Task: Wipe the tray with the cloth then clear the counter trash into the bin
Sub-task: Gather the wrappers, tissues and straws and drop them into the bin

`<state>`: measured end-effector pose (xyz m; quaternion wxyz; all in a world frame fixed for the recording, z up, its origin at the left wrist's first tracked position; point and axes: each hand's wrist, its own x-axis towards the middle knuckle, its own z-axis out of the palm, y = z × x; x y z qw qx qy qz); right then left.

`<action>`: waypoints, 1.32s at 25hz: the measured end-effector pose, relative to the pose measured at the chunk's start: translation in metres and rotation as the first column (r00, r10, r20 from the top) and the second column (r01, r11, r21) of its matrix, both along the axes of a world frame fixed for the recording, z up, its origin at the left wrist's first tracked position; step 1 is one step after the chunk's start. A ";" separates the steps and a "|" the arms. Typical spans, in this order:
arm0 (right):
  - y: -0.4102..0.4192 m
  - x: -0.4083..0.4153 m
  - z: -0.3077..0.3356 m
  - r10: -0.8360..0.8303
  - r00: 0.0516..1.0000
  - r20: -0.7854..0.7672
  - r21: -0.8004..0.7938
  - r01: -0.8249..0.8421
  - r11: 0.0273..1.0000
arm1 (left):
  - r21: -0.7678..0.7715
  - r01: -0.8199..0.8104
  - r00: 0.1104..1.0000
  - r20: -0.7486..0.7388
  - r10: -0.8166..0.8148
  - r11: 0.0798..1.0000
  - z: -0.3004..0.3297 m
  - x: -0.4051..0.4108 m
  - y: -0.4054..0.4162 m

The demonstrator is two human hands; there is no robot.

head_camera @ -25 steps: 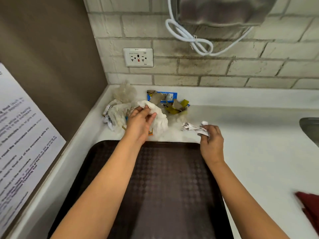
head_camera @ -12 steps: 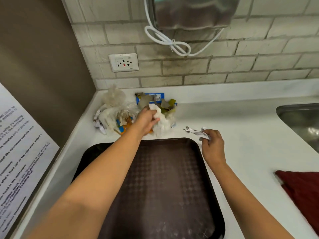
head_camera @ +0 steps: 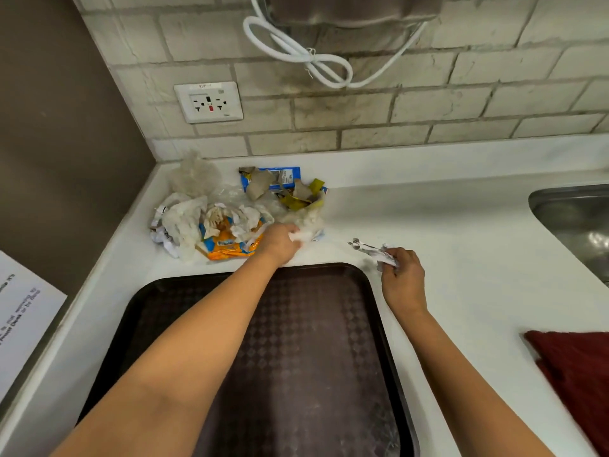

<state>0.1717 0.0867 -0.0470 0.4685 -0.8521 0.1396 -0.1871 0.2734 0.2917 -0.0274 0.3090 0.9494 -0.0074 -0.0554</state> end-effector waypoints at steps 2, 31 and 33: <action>-0.002 -0.004 0.005 -0.016 1.000 -0.003 0.041 0.016 0.999 | -0.433 -0.237 0.966 -0.010 0.259 0.869 0.017 -0.006 0.003; -0.035 -0.278 -0.006 -0.162 0.986 0.045 0.276 0.144 0.950 | -0.913 -0.308 0.850 -0.391 -0.353 0.269 0.027 -0.353 -0.090; -0.053 -0.291 -0.016 -0.178 0.983 0.051 0.264 0.159 0.951 | -0.885 -0.371 0.826 -0.453 -0.335 0.282 0.020 -0.369 -0.115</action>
